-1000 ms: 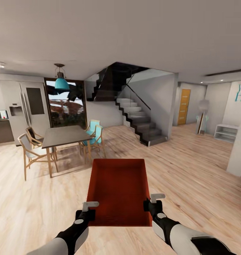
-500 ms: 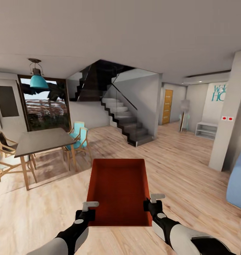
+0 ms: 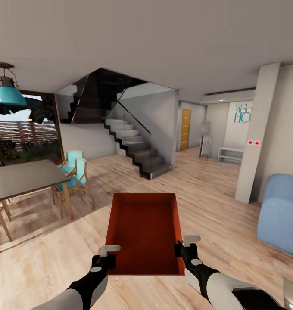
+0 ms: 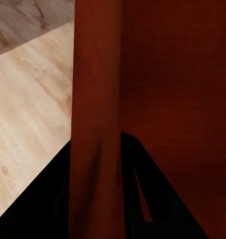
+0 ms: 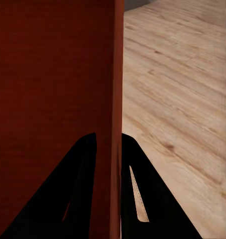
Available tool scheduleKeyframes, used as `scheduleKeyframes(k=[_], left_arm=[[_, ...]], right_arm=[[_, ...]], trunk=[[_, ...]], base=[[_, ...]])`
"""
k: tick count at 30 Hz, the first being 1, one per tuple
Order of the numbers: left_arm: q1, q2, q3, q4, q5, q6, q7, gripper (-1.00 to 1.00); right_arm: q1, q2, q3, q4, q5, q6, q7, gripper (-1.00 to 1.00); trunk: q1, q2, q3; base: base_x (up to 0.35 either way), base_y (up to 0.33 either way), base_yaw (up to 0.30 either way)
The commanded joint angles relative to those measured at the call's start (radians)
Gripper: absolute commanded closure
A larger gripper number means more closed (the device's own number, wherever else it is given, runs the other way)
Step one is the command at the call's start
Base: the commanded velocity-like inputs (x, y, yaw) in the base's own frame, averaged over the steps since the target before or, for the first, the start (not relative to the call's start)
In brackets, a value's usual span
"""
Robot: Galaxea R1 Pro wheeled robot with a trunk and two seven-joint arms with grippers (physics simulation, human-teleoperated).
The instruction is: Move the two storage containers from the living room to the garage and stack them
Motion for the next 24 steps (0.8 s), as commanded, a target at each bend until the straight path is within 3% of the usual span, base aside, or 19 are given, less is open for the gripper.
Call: scheduleKeyframes(k=[1, 15, 24], left_arm=[[-0.002, 0.006, 0.025, -0.003, -0.007, -0.009, 0.019, 1.00], [-0.002, 0.006, 0.025, -0.003, -0.007, -0.009, 0.019, 1.00], [-0.002, 0.006, 0.025, -0.003, -0.007, -0.009, 0.019, 1.00]], right_arm=[[-0.001, -0.006, -0.025, 0.005, -0.019, -0.004, -0.010, 1.00], [-0.001, -0.006, -0.025, 0.005, -0.019, -0.004, -0.010, 1.00], [-0.001, -0.006, -0.025, 0.005, -0.018, -0.004, -0.010, 1.00]], trunk=[[0.001, -0.001, -0.002], [0.001, -0.001, -0.002], [0.001, -0.001, -0.002]], base=[[0.321, 0.084, -0.259], [0.321, 0.084, -0.257], [0.321, 0.084, -0.037]])
